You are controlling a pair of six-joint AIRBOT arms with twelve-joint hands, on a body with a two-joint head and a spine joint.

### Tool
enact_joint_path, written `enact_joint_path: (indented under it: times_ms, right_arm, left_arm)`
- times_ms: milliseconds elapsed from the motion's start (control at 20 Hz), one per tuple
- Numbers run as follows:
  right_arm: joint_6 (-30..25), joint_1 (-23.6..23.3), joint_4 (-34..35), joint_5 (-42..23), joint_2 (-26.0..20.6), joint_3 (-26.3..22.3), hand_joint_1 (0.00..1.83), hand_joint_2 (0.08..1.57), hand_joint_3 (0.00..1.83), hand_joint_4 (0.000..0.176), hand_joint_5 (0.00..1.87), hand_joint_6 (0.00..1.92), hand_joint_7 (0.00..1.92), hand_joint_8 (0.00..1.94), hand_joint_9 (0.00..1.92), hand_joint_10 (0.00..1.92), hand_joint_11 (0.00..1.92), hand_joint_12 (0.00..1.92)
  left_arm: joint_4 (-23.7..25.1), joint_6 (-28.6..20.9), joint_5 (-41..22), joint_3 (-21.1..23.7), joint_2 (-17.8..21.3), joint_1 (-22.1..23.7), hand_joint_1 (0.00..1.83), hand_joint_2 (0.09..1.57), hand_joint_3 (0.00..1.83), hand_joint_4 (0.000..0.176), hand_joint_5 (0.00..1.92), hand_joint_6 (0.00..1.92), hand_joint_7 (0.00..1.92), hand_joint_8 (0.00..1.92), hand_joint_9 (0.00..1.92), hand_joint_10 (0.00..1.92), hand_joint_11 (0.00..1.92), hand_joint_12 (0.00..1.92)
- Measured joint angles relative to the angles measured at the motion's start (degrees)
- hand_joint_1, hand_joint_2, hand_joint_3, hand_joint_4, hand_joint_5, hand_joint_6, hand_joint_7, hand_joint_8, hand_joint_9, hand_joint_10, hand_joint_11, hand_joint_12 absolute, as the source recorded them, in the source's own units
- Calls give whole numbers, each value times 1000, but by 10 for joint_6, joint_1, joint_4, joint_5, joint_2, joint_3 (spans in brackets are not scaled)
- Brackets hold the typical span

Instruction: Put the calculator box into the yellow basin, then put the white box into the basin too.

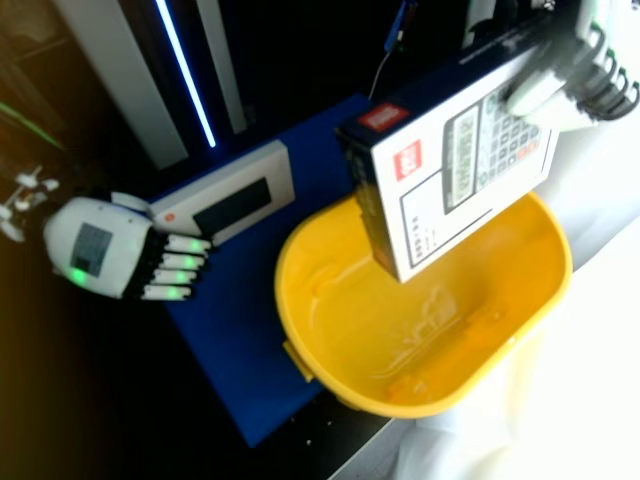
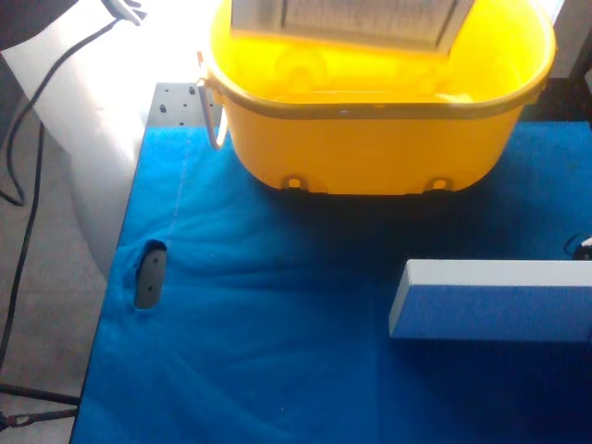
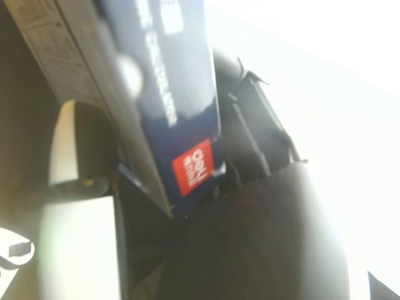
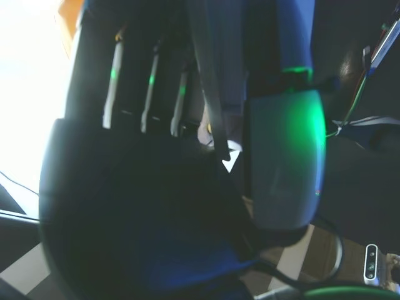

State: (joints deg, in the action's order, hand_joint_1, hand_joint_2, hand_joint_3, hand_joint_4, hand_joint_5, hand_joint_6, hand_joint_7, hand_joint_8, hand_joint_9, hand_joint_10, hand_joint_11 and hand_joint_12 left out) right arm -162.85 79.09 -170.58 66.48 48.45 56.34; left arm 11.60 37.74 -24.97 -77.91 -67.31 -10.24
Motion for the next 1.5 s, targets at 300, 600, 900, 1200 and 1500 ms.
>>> enact_joint_path:
  times_ms: [300,600,900,1200,1500]
  right_arm:
    - [0,-4,0,5,-1,0,1375,1122,0,0,943,1058,963,1034,861,1264,661,1569]
    - [0,-8,0,69,-55,-30,1357,1098,0,0,934,1013,1034,906,972,1122,847,1444]
    - [0,5,0,149,-104,-63,1379,1106,5,0,958,934,974,1060,921,1202,808,1324]
    - [6,5,0,199,-140,-71,1356,1100,5,0,971,916,973,1051,960,1137,836,1254]
    - [25,-3,0,228,-173,-68,1353,1096,5,0,979,906,986,1033,968,1117,837,1252]
  left_arm:
    - [-9,0,28,-17,-14,-2,716,936,6,29,482,18,299,0,214,17,0,863]
    - [-27,0,11,-13,8,-6,716,938,9,45,502,11,306,3,237,16,0,859]
    - [-25,17,-9,52,102,33,641,1208,31,0,562,17,383,11,334,82,0,1171]
    - [-28,152,23,111,218,191,865,1228,0,0,506,461,579,16,500,194,0,1434]
    - [-77,254,80,120,230,230,938,1319,11,0,598,1506,549,2,375,283,0,1408]
